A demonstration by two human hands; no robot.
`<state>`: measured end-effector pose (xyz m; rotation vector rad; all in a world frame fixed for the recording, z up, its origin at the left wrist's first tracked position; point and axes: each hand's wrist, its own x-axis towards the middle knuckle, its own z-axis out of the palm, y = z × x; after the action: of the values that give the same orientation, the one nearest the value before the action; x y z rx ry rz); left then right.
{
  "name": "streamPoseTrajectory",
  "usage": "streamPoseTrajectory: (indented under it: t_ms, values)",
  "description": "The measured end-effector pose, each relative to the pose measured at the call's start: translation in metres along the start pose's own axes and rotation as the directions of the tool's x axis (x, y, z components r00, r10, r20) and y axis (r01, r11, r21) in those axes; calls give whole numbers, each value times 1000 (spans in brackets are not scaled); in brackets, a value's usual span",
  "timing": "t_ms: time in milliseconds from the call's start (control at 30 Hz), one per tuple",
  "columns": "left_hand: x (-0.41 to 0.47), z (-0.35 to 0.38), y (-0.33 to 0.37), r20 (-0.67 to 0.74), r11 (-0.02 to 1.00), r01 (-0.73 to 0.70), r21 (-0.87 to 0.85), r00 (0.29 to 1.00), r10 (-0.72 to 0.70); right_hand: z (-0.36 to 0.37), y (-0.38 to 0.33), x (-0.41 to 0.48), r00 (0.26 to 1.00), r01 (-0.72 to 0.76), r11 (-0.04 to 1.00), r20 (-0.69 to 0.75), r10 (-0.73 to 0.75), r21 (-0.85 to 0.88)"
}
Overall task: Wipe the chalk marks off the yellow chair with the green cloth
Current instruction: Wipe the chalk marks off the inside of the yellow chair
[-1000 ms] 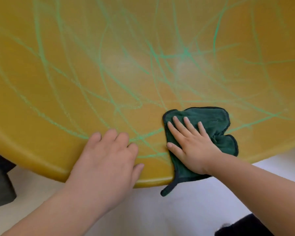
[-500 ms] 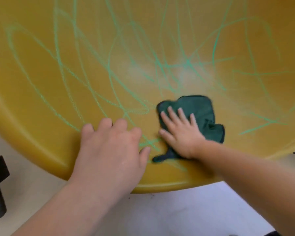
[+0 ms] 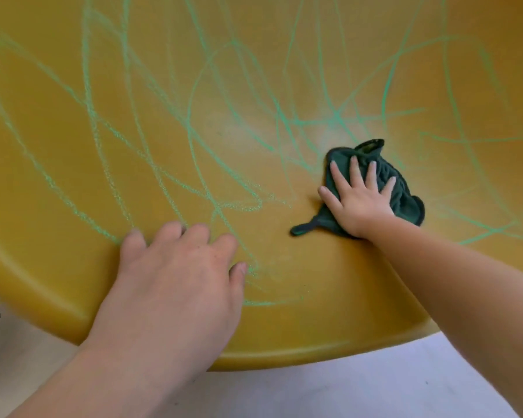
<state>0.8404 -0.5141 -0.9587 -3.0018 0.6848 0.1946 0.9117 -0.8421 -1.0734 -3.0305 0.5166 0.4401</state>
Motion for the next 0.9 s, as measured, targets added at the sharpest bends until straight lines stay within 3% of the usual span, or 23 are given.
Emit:
streamPoseTrajectory:
  t_ms: [100,167,267,333,367,400,467,500,533,600,700,767,833,900]
  values:
    - [1,0,0,11,1000,0,2,1000,0,-1,-27,-5,995,92,996,30,-93,21]
    - [1,0,0,17,1000,5,-5,1000,-4,3,-41,-43,949,304,953,90,-303,9]
    - [1,-1,1,17,1000,14,-15,1000,-14,-1,-38,-127,714,656,746,227,-662,114]
    - [2,-1,1,12,1000,10,-30,1000,-10,-8,-14,-157,608,721,669,301,-735,177]
    - [2,-1,0,7,999,7,-34,1000,-6,-9,1,-156,642,699,703,315,-699,133]
    - [2,0,0,1,999,3,-33,1000,-3,-8,17,-145,730,629,776,309,-610,48]
    - [2,-1,0,-3,999,-5,-32,1000,4,-5,40,-104,926,335,938,216,-309,-92]
    - [1,-1,0,-5,999,-6,-32,1000,6,-3,47,-78,979,169,981,135,-156,-93]
    - [1,-1,0,-7,1000,-6,-28,1000,6,-3,50,-52,996,57,996,70,-53,-71]
    - [0,0,1,-14,1000,-6,-22,1000,6,-8,39,-13,999,-27,999,33,29,-39]
    - [-2,0,0,-8,1000,-8,-11,1000,8,-11,-8,6,999,42,999,28,-42,8]
    - [-3,-3,-1,-9,1000,-1,-25,1000,0,-5,-41,-11,978,191,981,86,-192,19]
    - [-4,-6,0,-18,999,5,-50,1000,-6,1,-62,-51,898,412,910,154,-413,38]
    - [-4,-8,1,-27,998,2,-68,1000,-4,0,-64,-102,749,627,775,218,-626,71]
